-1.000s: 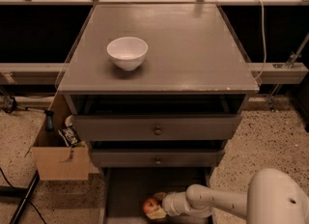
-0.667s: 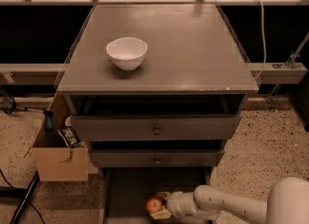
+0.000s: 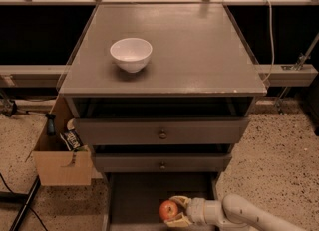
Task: Pick apple from bottom drawer and place on counter
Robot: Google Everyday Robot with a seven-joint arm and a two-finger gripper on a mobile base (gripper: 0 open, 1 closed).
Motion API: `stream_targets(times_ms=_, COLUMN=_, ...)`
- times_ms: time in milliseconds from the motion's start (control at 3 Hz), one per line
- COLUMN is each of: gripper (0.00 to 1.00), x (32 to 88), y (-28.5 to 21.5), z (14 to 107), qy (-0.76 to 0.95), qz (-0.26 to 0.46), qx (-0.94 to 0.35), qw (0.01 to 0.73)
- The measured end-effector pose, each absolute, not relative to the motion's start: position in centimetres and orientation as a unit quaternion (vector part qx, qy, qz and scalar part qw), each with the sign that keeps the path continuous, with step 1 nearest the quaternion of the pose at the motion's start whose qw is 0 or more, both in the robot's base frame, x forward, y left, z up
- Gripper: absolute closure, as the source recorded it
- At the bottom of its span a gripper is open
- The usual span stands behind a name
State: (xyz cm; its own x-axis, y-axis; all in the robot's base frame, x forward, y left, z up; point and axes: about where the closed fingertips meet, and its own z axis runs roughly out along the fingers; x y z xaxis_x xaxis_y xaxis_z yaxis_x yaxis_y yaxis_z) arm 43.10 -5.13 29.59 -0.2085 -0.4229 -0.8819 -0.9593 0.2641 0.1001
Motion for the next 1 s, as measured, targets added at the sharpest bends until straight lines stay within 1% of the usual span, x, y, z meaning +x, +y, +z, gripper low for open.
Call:
stream_targets(times_ms=333, gripper=1.00, x=41.5, y=-8.1, z=36.3, qy=0.680, qz=0.335, qx=-0.504, qw=0.415)
stream_targets(times_ms=1000, gripper=1.00, x=39.7, y=-10.9, z=47.6, qy=0.677, qz=0.284, qx=-0.523, qw=0.434)
